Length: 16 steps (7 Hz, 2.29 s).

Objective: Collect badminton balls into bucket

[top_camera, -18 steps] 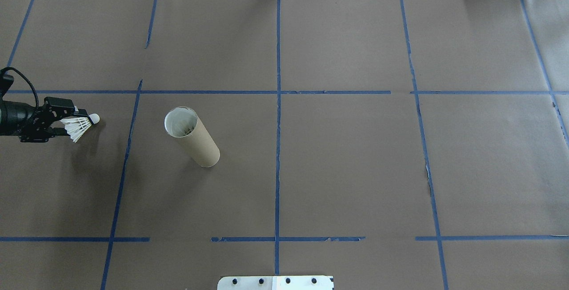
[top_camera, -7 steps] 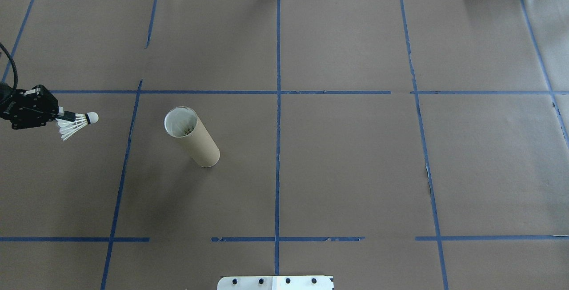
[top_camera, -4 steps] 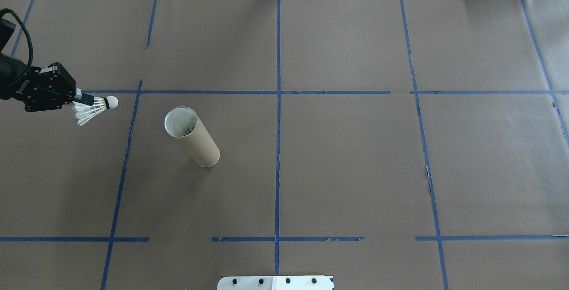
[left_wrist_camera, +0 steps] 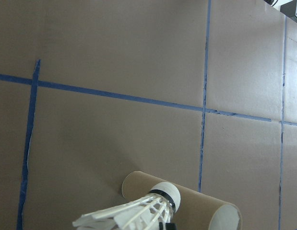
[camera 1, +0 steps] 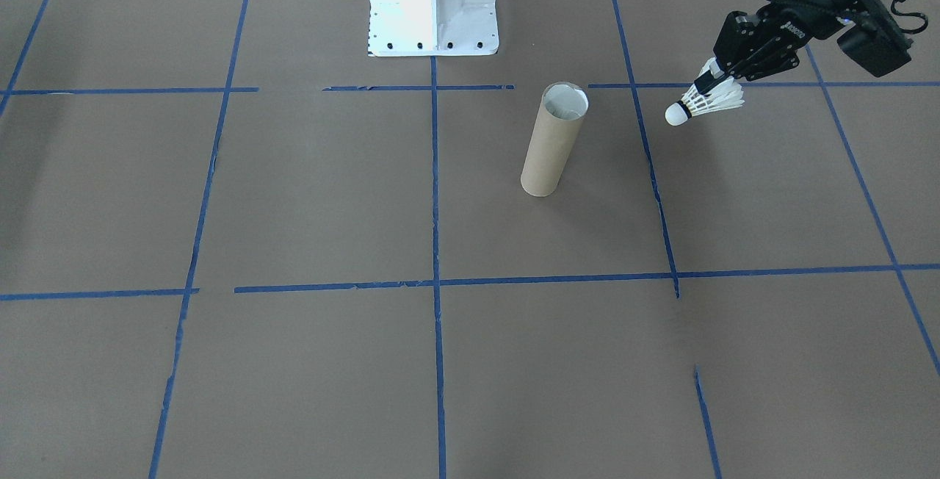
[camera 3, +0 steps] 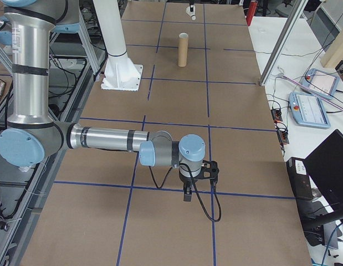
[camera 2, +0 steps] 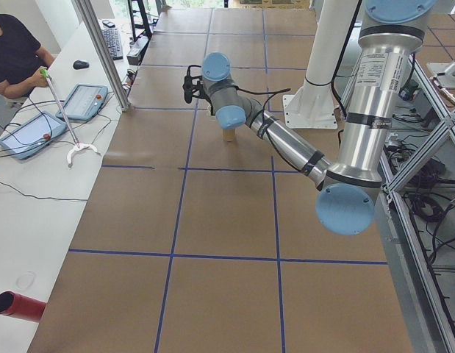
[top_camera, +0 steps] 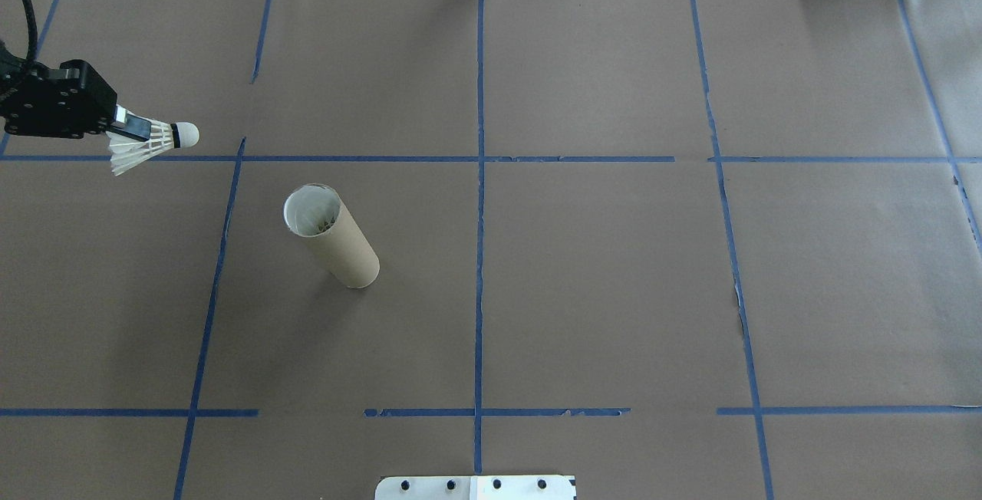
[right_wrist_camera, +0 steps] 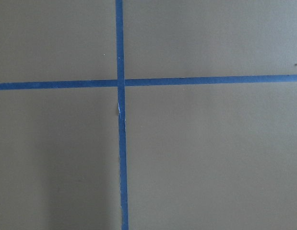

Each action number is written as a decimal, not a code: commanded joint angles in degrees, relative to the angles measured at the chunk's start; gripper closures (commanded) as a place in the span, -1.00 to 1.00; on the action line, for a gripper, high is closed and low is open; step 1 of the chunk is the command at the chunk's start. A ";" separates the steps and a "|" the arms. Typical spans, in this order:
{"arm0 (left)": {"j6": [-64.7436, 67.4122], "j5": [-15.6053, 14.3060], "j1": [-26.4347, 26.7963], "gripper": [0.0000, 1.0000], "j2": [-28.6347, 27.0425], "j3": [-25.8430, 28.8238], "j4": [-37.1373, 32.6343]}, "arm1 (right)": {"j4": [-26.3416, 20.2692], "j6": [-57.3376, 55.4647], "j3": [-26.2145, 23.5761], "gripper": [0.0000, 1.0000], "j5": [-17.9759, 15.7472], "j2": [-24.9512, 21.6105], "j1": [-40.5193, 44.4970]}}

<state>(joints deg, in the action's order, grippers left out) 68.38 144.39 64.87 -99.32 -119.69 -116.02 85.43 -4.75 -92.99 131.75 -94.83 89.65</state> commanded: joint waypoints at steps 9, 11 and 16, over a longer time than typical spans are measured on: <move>-9.85 -34.13 -21.24 1.00 -37.16 -13.55 72.74 | 0.00 0.00 0.00 -1.00 0.00 0.00 0.00; -9.85 -44.93 -28.98 1.00 -42.85 -9.45 80.39 | 0.00 0.00 0.00 -1.00 0.00 0.00 0.00; -17.64 -59.46 -35.60 1.00 -45.70 -3.19 85.43 | 0.00 0.00 0.00 -1.00 0.00 0.00 0.00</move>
<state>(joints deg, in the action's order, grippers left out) 54.06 87.52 29.44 -144.97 -123.97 -30.72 85.43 -4.75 -92.99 131.75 -94.83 89.65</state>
